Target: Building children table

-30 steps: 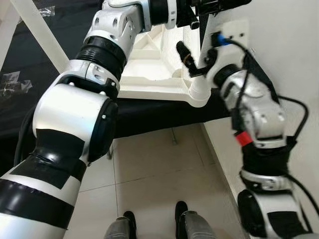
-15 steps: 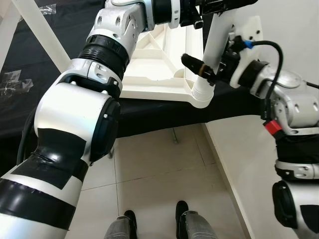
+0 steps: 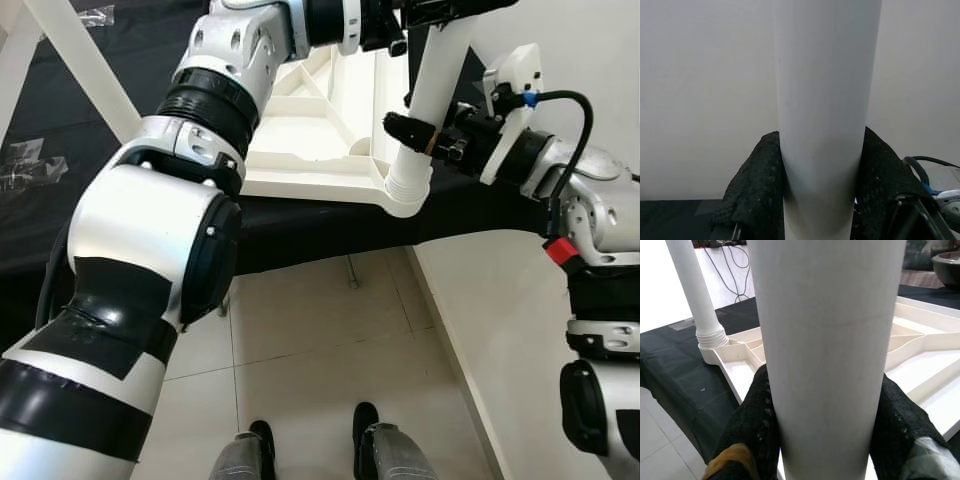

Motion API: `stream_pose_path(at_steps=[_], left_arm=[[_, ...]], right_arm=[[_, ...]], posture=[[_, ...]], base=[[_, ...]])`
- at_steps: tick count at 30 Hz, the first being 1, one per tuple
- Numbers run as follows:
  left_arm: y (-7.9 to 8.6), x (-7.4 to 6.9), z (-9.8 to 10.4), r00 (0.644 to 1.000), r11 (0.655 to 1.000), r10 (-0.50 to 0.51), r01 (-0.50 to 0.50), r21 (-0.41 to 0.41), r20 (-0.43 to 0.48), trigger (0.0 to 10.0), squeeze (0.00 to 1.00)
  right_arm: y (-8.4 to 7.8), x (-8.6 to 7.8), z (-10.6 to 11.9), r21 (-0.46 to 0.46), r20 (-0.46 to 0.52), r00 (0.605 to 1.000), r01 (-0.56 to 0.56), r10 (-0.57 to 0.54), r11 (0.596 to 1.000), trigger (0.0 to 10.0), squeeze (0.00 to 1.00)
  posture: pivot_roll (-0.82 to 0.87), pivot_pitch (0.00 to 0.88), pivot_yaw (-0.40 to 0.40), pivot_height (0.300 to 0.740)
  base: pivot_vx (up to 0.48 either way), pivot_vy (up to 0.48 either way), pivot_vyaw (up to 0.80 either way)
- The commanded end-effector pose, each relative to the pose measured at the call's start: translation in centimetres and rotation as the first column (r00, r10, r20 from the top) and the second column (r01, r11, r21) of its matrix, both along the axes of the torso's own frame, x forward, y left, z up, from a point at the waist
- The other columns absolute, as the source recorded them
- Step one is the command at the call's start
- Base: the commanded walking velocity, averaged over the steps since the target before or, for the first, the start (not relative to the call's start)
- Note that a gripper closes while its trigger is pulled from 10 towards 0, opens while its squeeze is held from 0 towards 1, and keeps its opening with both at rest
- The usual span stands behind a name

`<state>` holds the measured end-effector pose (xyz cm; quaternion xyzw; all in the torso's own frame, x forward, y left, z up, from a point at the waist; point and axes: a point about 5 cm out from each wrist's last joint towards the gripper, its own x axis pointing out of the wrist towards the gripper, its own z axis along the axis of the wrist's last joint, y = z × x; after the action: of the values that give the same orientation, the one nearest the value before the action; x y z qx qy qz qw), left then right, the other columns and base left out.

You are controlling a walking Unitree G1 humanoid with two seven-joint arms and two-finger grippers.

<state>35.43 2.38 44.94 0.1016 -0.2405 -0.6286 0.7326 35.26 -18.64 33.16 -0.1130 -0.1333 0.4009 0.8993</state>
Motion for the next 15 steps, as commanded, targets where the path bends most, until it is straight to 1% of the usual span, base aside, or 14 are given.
stream_pose_path(at_steps=[1, 5, 6, 7, 11, 13, 15], left_arm=[[0.2, -0.1, 0.5, 1.0, 1.0, 0.002, -0.002, 0.008, 0.011, 0.0, 0.0], [0.3, -0.2, 0.5, 1.0, 1.0, -0.002, 0.002, 0.004, 0.012, 0.0, 0.0], [0.3, -0.1, 0.6, 1.0, 1.0, 0.002, -0.002, -0.008, 0.012, 0.0, 0.09], [0.4, -0.2, 0.7, 1.0, 1.0, -0.012, 0.012, -0.017, 0.003, 10.0, 1.0], [0.8, -0.3, 1.0, 1.0, 0.999, -0.027, 0.027, -0.033, -0.002, 10.0, 1.0], [1.9, -1.1, 1.8, 0.988, 0.988, -0.151, 0.15, -0.045, -0.019, 10.0, 1.0], [3.3, -2.0, 2.7, 0.964, 0.963, -0.265, 0.263, -0.056, -0.028, 10.0, 1.0]], right_arm=[[0.5, 0.0, -0.3, 0.002, -0.016, 0.999, -0.047, 0.047, 0.999, 0.0, 0.0], [0.7, 0.1, -0.4, 0.009, -0.018, 0.998, -0.065, 0.065, 0.998, 0.0, 0.0], [0.8, 0.1, -0.5, 0.015, -0.02, 0.998, -0.064, 0.064, 0.998, 0.0, 0.0], [0.9, 0.2, -0.5, 0.027, -0.02, 0.998, -0.056, 0.057, 0.998, 0.0, 0.0], [1.0, 0.5, -0.7, 0.04, -0.025, 0.999, -0.026, 0.027, 0.999, 0.0, 0.0], [0.8, 0.8, -1.1, 0.055, -0.034, 0.999, 0.019, -0.017, 0.998, 0.0, 0.0], [0.7, 0.9, -1.3, 0.074, -0.041, 0.998, 0.051, -0.048, 0.996, 0.0, 0.0]], posture=[[-0.04, 0.349, 0.046, 0.74], [-0.04, 0.349, 0.046, 0.74], [-0.04, 0.343, 0.046, 0.74], [-0.04, 0.343, 0.046, 0.74], [-0.04, 0.341, 0.044, 0.74], [-0.04, 0.342, 0.04, 0.74], [-0.04, 0.343, 0.035, 0.74]], base=[[0.0, 0.0, 0.0], [0.0, 0.0, 0.0], [0.0, 0.0, 0.0], [0.0, 0.0, 0.0], [0.0, 0.0, 0.0], [0.0, 0.0, 0.0], [0.0, 0.0, 0.0]])
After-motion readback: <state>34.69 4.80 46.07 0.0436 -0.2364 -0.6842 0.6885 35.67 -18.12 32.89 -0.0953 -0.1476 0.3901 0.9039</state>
